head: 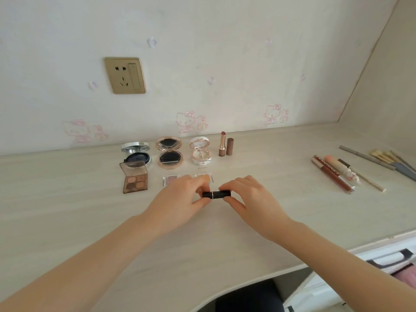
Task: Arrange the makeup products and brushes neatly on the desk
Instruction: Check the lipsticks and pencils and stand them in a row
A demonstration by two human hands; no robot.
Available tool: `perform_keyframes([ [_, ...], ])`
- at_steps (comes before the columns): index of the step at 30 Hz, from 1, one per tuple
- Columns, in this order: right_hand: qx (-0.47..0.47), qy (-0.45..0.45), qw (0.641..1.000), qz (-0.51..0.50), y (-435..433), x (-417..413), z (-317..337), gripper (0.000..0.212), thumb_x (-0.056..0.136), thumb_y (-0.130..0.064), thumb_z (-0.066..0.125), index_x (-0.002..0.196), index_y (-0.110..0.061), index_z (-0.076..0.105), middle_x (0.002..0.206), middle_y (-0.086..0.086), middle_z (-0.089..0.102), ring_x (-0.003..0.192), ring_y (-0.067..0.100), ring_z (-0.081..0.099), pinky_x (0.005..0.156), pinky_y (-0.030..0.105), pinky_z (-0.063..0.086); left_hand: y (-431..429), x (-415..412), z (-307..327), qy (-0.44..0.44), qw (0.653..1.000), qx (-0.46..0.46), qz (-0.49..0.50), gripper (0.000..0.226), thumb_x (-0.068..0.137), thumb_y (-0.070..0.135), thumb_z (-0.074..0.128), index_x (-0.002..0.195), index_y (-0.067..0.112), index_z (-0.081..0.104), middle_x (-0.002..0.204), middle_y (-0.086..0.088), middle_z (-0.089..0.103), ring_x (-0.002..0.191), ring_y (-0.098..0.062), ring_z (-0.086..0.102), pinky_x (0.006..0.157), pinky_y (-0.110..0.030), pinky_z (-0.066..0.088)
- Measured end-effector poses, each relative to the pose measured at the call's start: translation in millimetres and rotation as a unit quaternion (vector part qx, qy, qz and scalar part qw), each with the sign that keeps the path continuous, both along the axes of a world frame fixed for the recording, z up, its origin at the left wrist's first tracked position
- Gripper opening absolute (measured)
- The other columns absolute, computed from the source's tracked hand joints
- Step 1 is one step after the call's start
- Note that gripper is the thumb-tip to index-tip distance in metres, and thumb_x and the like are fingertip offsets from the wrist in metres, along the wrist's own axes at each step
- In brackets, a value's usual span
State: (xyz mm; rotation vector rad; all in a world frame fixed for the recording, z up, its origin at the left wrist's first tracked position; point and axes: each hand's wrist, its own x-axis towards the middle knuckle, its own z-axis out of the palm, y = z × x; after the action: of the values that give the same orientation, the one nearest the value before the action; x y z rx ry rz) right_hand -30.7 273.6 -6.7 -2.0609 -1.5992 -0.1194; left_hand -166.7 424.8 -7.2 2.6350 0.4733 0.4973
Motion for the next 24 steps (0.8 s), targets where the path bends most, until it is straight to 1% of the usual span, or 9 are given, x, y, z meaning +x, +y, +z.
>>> perform_keyframes([
  [3,0.006,0.014,1.0,0.018,9,-9,-3,0.023,0.092,-0.02,0.06,0.114,-0.016,0.064,0.101,-0.003,0.066,0.096,0.022,0.053,0.084,0.034,0.044,2,-15,-1,0.018,0.999,0.044,0.014,0.01,0.087,0.038,0.06,0.095,0.033,0.057,0.093,0.009,0.058,0.091,-0.011,0.055,0.077,-0.034,0.048],
  [5,0.01,0.029,0.999,0.026,14,-13,-7,0.021,0.091,-0.018,0.062,0.112,-0.015,0.065,0.098,-0.003,0.066,0.095,0.022,0.053,0.083,0.031,0.044,2,-22,-2,0.011,0.998,0.055,0.02,0.015,0.087,0.04,0.059,0.1,0.033,0.055,0.097,0.01,0.058,0.094,-0.01,0.055,0.077,-0.03,0.047],
  [7,0.02,0.055,0.998,0.034,18,-17,-11,0.02,0.091,-0.017,0.062,0.11,-0.016,0.066,0.096,-0.005,0.066,0.094,0.02,0.054,0.081,0.025,0.041,0,-27,-4,-0.001,0.998,0.061,0.026,0.025,0.087,0.044,0.058,0.109,0.032,0.055,0.102,0.011,0.058,0.096,-0.008,0.054,0.079,-0.028,0.046],
  [9,0.032,0.071,0.996,0.043,21,-21,-16,0.018,0.091,-0.016,0.062,0.108,-0.017,0.065,0.094,-0.01,0.063,0.092,0.017,0.053,0.08,0.018,0.038,-2,-28,-6,-0.004,0.994,0.106,0.027,0.027,0.09,0.045,0.055,0.112,0.029,0.056,0.1,0.009,0.06,0.098,-0.01,0.053,0.079,-0.026,0.044],
  [11,0.045,0.078,0.995,0.042,24,-24,-21,0.017,0.091,-0.015,0.061,0.107,-0.018,0.065,0.093,-0.017,0.058,0.092,0.014,0.052,0.081,0.012,0.036,-6,-29,-7,-0.006,0.987,0.157,0.022,0.023,0.09,0.039,0.058,0.106,0.022,0.062,0.091,0.004,0.062,0.091,-0.015,0.056,0.074,-0.027,0.045],
  [13,0.057,0.088,0.994,0.041,26,-26,-24,0.017,0.091,-0.015,0.061,0.108,-0.018,0.064,0.094,-0.019,0.056,0.093,0.01,0.051,0.082,0.007,0.034,-7,-30,-7,-0.024,0.98,0.199,0.018,0.016,0.084,0.028,0.07,0.092,0.015,0.067,0.077,0.002,0.064,0.077,-0.019,0.061,0.065,-0.031,0.05],
  [17,0.085,0.113,0.989,0.052,29,-29,-27,0.019,0.091,-0.013,0.061,0.109,-0.018,0.064,0.097,-0.015,0.06,0.092,0.003,0.05,0.084,0.009,0.037,-7,-30,-11,-0.036,0.973,0.23,0.009,0.011,0.085,0.02,0.068,0.091,0.011,0.067,0.078,0.001,0.064,0.077,-0.022,0.061,0.065,-0.036,0.052],
  [21,0.118,0.137,0.982,0.053,28,-30,-27,0.021,0.089,-0.01,0.064,0.109,-0.017,0.066,0.095,-0.013,0.063,0.089,0.004,0.054,0.082,0.014,0.041,-10,-29,-13,-0.034,0.976,0.215,0.003,0.018,0.092,0.022,0.052,0.097,0.01,0.064,0.086,0.0,0.063,0.084,-0.021,0.059,0.067,-0.036,0.051],
  [24,0.122,0.146,0.98,0.057,27,-30,-27,0.021,0.089,-0.01,0.064,0.109,-0.016,0.067,0.095,-0.011,0.065,0.089,0.006,0.055,0.081,0.015,0.042,-12,-29,-13,-0.026,0.976,0.216,-0.004,0.024,0.095,0.026,0.041,0.094,0.01,0.06,0.084,0.0,0.059,0.079,-0.021,0.054,0.064,-0.034,0.048],
])
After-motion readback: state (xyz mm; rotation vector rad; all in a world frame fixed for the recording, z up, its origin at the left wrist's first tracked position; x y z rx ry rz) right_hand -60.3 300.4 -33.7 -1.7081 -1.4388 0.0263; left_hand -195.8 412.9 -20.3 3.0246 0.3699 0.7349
